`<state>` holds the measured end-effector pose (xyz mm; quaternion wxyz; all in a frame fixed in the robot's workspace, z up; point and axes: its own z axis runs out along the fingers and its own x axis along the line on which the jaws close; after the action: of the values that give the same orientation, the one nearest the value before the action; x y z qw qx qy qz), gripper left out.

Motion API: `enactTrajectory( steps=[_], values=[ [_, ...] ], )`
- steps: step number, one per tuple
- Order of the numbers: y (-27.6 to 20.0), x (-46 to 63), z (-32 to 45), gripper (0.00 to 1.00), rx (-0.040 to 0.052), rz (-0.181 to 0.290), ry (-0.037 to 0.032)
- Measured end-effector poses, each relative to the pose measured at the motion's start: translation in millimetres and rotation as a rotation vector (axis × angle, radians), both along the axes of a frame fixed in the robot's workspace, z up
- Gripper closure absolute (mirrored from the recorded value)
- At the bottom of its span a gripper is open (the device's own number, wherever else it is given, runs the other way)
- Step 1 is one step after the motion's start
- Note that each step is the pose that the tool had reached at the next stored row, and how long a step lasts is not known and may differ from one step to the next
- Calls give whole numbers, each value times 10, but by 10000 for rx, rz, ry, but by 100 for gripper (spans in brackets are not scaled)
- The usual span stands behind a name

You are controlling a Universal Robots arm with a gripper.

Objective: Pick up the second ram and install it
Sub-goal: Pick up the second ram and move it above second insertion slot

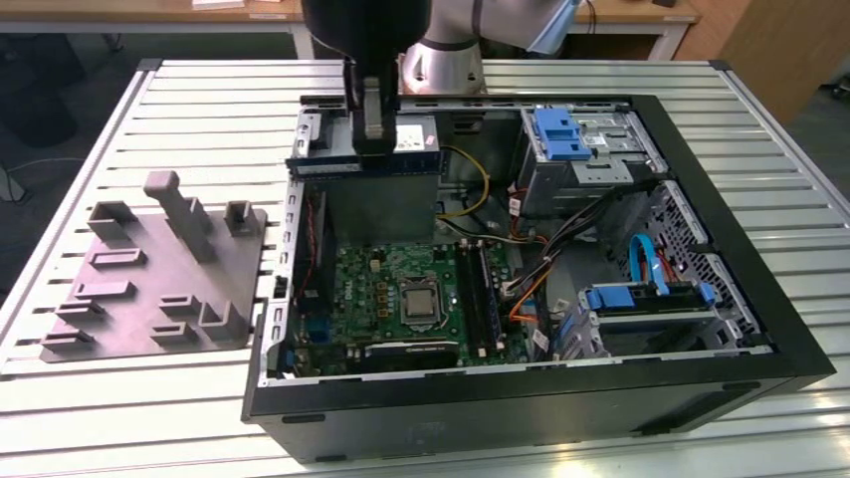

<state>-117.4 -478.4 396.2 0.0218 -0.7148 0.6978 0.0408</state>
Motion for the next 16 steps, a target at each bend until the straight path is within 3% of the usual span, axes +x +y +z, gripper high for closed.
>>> enactTrajectory(
  steps=[10,16],
  values=[
    [13,288,-15,86,1,0,8],
    [13,389,-107,86,0,0,30]
  ],
)
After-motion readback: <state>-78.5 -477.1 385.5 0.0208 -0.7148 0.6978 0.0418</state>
